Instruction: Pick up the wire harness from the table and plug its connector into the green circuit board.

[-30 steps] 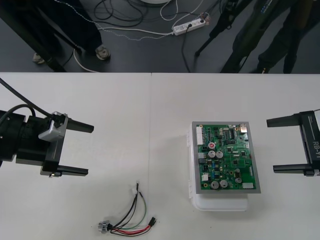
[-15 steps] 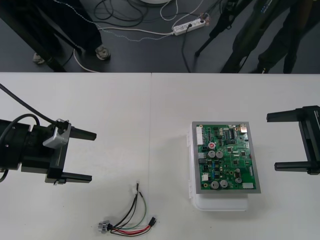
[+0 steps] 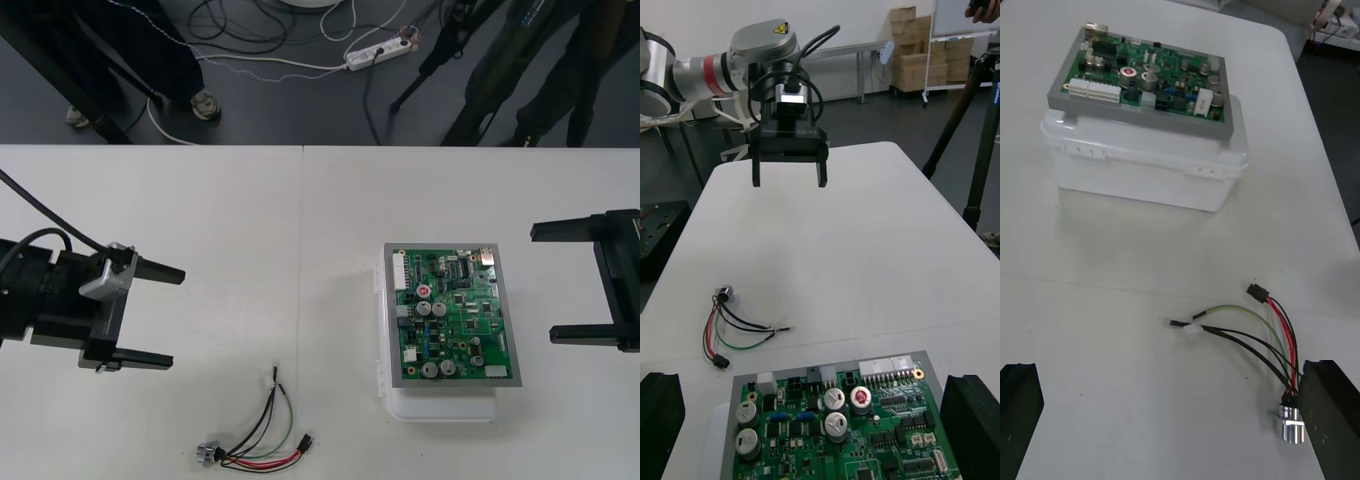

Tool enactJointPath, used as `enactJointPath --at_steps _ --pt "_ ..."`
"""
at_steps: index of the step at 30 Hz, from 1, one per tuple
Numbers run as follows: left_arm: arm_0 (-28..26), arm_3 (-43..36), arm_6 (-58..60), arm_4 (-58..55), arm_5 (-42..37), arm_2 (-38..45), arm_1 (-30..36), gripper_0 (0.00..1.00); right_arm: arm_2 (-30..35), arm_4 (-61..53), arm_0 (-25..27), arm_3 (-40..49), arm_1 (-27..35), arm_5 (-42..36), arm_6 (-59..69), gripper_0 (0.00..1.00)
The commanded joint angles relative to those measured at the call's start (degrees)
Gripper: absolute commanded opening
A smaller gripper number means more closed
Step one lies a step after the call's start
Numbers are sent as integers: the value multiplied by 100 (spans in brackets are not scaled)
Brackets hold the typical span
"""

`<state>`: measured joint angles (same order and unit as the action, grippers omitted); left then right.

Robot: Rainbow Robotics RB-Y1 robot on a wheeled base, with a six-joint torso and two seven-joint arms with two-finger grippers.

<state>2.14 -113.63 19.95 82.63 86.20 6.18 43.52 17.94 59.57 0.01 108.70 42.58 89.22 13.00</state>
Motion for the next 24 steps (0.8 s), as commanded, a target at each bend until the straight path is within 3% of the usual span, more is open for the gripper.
enactJointPath --at_steps 1,24 --pt "-197 -370 -317 43 -288 -302 588 100 -28 -174 78 20 -101 78 343 100" --pt "-1208 -1944 -97 1678 -1852 -917 1695 100 104 63 -291 20 -1209 78 554 100"
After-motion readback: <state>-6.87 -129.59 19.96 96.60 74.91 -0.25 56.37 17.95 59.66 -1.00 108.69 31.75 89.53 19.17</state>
